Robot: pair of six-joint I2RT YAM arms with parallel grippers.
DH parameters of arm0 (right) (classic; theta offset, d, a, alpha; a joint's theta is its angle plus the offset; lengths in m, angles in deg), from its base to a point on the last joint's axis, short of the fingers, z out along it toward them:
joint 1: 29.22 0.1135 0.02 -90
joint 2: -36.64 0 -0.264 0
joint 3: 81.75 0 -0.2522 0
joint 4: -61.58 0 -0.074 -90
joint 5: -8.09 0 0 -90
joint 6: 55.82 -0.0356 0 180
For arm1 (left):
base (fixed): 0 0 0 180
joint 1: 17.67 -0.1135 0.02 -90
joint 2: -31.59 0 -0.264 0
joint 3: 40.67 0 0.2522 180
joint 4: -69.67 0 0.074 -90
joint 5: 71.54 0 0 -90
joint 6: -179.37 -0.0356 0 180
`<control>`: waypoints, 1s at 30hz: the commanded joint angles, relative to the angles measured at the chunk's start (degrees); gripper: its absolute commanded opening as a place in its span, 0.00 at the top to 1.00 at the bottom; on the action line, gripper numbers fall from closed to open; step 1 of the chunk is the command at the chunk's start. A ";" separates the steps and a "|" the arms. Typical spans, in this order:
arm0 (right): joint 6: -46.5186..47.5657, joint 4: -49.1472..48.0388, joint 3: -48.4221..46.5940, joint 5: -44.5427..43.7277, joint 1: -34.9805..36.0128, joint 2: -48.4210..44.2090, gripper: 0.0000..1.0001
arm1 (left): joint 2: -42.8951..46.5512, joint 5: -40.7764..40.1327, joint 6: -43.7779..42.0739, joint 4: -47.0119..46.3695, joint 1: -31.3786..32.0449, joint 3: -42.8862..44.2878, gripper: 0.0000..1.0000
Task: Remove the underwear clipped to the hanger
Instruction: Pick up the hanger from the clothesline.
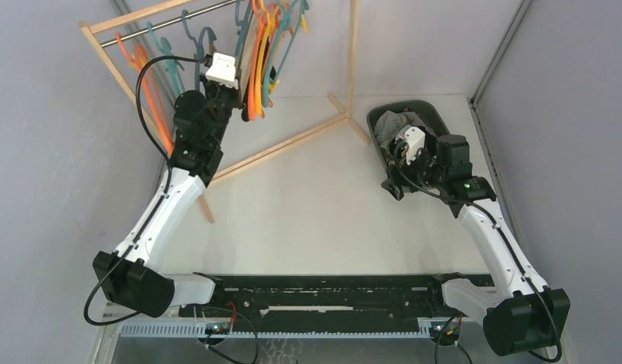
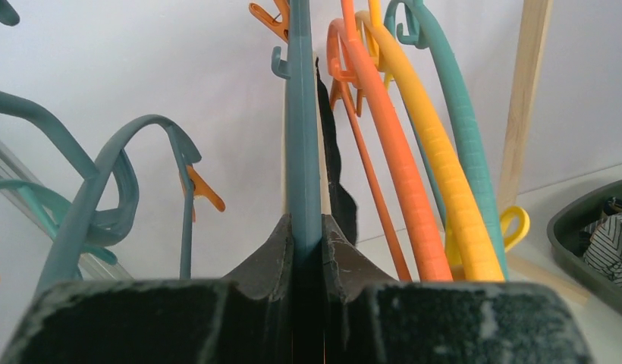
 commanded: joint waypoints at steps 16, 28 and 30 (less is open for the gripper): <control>1.48 -0.53 0.05 -0.98 1.55 0.54 0.13 | 14.38 -1.84 -2.75 16.10 0.04 -0.13 1.00; 1.70 -0.49 0.01 -1.17 2.34 1.06 0.13 | 22.13 -0.18 5.35 34.90 0.13 1.98 1.00; 1.72 -0.45 0.03 -1.11 2.38 1.13 0.13 | 23.54 0.17 6.19 36.82 0.16 1.30 1.00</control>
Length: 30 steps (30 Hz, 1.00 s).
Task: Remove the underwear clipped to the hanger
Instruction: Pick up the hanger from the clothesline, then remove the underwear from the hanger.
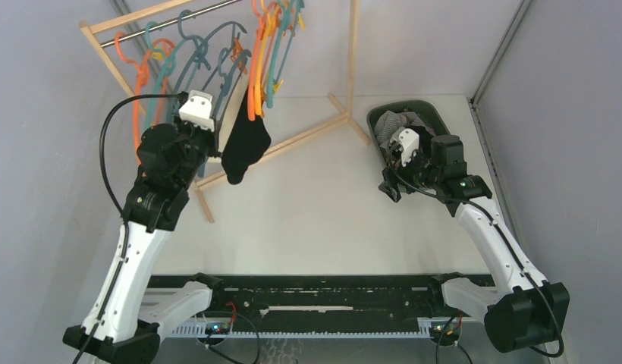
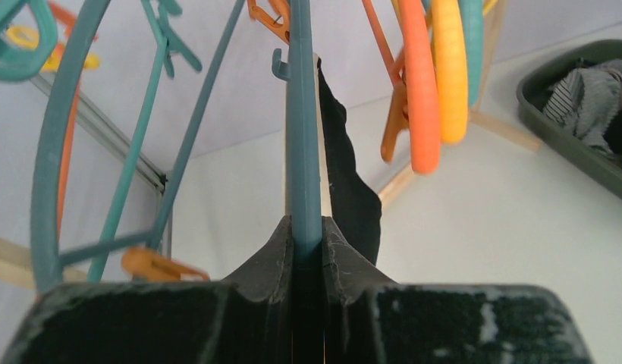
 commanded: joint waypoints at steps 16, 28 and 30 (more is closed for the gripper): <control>0.05 -1.00 0.03 2.57 0.62 -1.29 0.13 | 19.60 4.36 -3.34 25.57 0.02 -1.11 1.00; -4.36 -3.58 -0.92 5.52 1.28 -3.97 0.13 | 22.38 32.14 -16.04 36.99 0.16 -0.23 1.00; -3.92 -2.27 -2.29 5.37 2.17 -3.78 0.13 | 21.32 36.38 -18.33 36.90 0.17 0.16 1.00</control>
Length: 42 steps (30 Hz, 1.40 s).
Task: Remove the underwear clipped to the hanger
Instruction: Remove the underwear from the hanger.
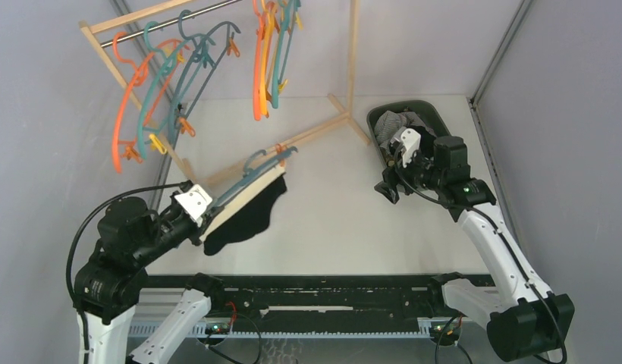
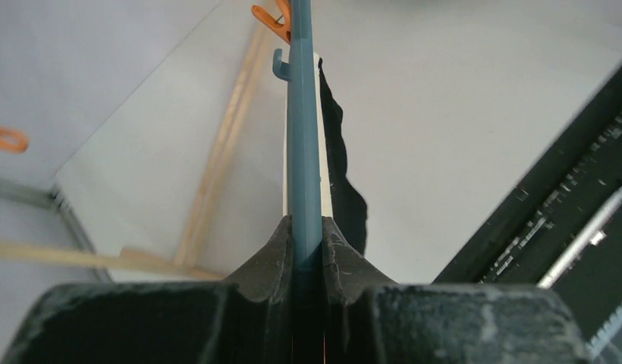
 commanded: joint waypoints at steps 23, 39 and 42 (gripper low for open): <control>-11.49 -0.15 -8.30 15.97 3.30 -7.69 0.15 | -12.91 32.30 -37.43 -6.20 8.81 0.52 1.00; -10.21 0.01 -2.37 38.83 -2.34 -6.04 0.23 | -9.45 37.60 -46.85 -6.48 8.77 -6.50 1.00; -8.89 0.72 -1.75 39.13 -2.31 -5.41 0.24 | -9.32 38.08 -46.90 -6.54 8.79 -7.25 1.00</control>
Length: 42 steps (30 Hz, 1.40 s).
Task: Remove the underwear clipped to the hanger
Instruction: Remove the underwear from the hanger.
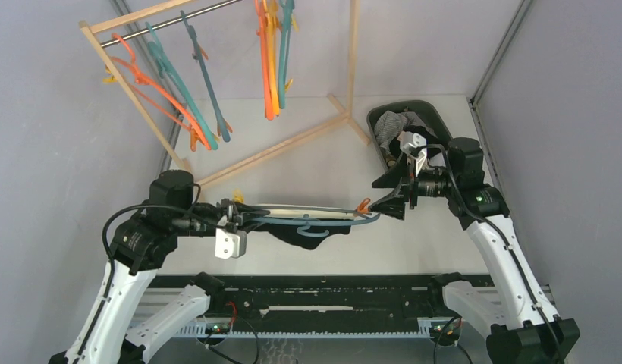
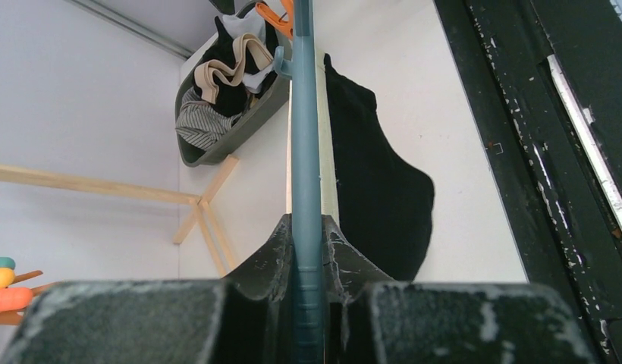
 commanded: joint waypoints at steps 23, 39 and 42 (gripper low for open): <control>17.34 11.00 1.25 7.83 3.31 6.29 0.39 | 2.91 4.46 -0.28 -5.38 -0.22 -4.18 1.00; 19.17 11.27 1.25 7.91 4.48 6.33 0.74 | 3.34 5.39 2.93 -8.22 -0.70 -5.05 1.00; 19.22 11.05 1.25 7.73 4.57 6.24 0.84 | 3.60 6.17 4.13 -9.14 -1.09 -5.30 1.00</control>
